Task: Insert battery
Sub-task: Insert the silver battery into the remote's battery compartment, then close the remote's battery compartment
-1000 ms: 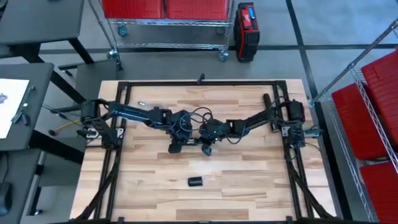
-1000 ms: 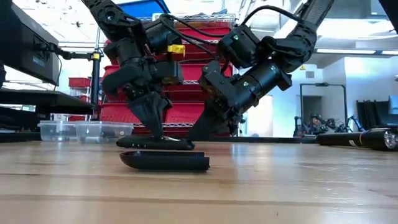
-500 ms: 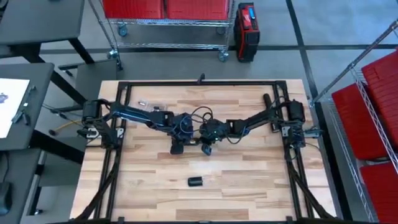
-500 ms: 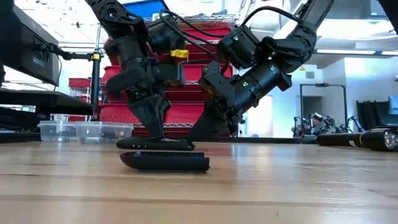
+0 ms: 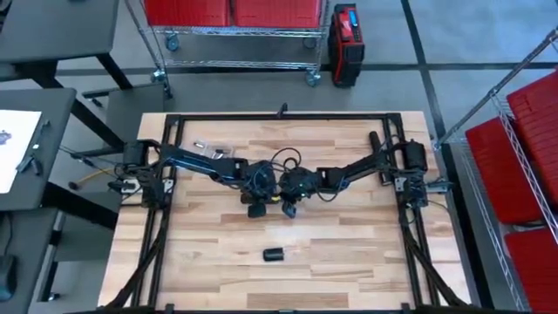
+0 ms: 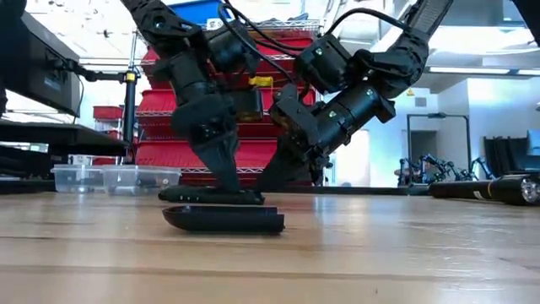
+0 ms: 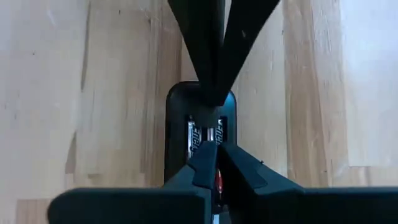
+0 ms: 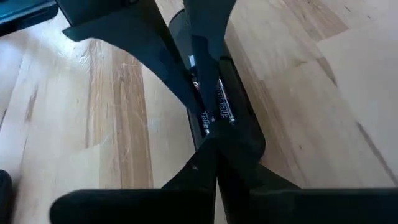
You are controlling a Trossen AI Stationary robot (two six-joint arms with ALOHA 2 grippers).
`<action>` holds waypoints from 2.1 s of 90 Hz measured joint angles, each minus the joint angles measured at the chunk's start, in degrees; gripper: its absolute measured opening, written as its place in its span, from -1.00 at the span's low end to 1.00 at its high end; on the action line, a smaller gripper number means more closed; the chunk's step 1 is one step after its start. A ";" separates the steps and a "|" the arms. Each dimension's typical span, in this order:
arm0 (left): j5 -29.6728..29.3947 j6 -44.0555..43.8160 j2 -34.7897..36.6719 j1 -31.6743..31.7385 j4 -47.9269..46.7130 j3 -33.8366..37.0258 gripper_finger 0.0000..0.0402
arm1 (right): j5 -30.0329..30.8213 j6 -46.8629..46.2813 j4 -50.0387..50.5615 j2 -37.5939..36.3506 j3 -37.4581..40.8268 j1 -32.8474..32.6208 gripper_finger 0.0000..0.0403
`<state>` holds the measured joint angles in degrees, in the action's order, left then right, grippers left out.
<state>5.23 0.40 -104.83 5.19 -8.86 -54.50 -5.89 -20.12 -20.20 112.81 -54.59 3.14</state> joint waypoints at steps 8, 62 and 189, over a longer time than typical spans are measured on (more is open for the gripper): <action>-0.38 0.73 2.38 0.02 -1.25 0.20 -1.00 | -0.01 0.02 0.18 -0.11 -0.09 0.00 -1.00; -10.10 -6.13 28.18 0.19 -21.18 -0.98 -1.00 | -0.06 14.02 6.75 -16.83 -0.16 2.94 -1.00; -7.65 -29.18 30.99 -32.28 -26.42 -1.14 -1.00 | 16.95 -2.65 34.23 13.07 -30.83 -26.91 -0.36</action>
<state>-2.41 -28.77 -73.84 -27.09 -35.29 -55.64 11.06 -22.77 14.03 125.89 -85.42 -23.78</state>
